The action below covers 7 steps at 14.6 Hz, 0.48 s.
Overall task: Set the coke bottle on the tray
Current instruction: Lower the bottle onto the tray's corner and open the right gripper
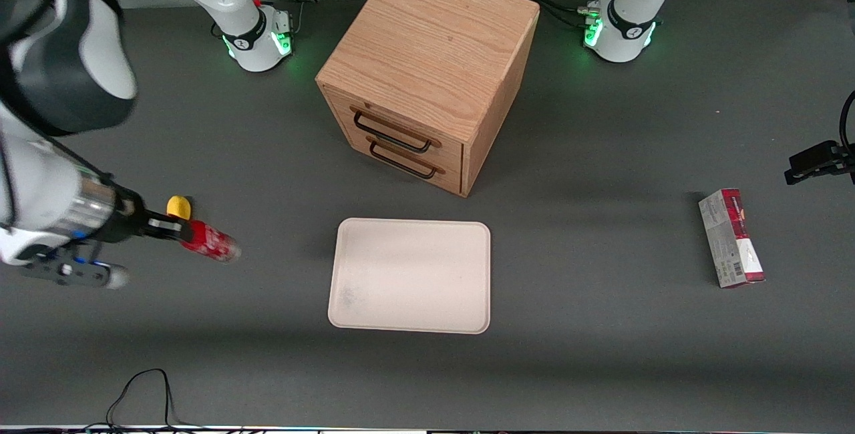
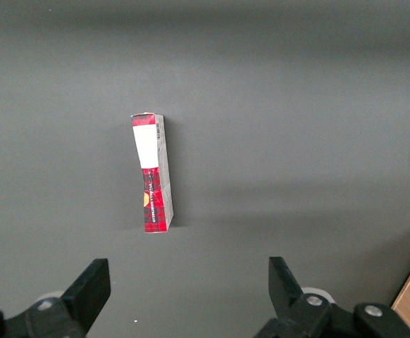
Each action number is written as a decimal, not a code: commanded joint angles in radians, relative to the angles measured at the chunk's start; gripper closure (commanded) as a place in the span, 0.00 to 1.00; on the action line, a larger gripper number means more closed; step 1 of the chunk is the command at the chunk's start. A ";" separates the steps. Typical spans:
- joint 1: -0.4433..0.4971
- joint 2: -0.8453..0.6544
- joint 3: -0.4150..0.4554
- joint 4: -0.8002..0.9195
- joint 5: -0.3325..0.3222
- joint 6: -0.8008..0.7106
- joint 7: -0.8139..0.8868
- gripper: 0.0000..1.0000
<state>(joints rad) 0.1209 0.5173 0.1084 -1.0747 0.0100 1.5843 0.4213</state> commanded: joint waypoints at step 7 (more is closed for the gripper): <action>0.105 0.269 0.053 0.111 -0.073 0.245 0.220 1.00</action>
<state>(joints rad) 0.2171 0.7136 0.1369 -1.0259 -0.0256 1.7903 0.5852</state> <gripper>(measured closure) 0.665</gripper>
